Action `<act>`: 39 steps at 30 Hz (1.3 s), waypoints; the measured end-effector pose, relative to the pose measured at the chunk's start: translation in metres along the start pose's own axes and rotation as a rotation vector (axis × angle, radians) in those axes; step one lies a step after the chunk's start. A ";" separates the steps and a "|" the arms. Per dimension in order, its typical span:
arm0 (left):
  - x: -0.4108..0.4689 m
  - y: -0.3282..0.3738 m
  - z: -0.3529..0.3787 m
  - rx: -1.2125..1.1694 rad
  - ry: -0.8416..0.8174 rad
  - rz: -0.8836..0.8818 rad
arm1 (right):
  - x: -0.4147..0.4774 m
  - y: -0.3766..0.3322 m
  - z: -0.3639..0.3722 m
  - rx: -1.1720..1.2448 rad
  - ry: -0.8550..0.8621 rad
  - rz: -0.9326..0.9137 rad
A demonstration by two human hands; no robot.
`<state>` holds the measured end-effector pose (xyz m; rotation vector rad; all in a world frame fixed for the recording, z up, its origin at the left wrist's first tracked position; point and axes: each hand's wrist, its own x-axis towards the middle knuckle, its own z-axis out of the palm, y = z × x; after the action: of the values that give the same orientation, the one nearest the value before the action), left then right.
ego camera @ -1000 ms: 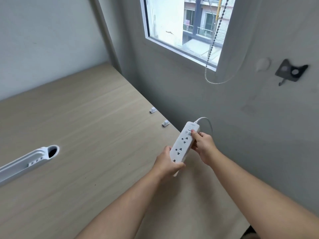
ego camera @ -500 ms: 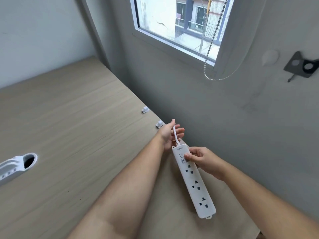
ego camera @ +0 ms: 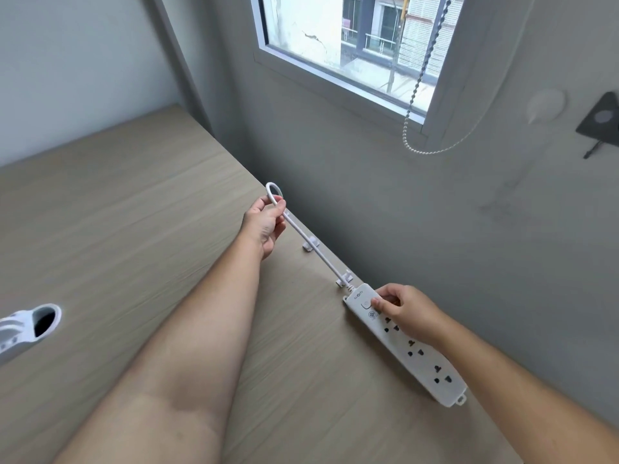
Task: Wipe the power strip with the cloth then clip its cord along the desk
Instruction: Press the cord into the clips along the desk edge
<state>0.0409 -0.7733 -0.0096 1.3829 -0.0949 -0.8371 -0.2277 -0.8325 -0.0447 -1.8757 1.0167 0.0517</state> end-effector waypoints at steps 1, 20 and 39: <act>0.002 -0.001 -0.001 0.003 0.000 -0.002 | 0.001 0.000 0.000 -0.011 0.009 0.003; 0.033 -0.020 -0.005 -0.032 -0.018 0.012 | 0.044 -0.049 0.047 -0.452 0.435 -0.097; 0.037 -0.033 -0.029 -0.028 0.000 0.019 | 0.127 -0.110 0.033 -0.192 0.243 -0.020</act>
<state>0.0669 -0.7692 -0.0605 1.3534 -0.0962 -0.8196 -0.0597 -0.8659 -0.0376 -2.1036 1.1925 -0.0958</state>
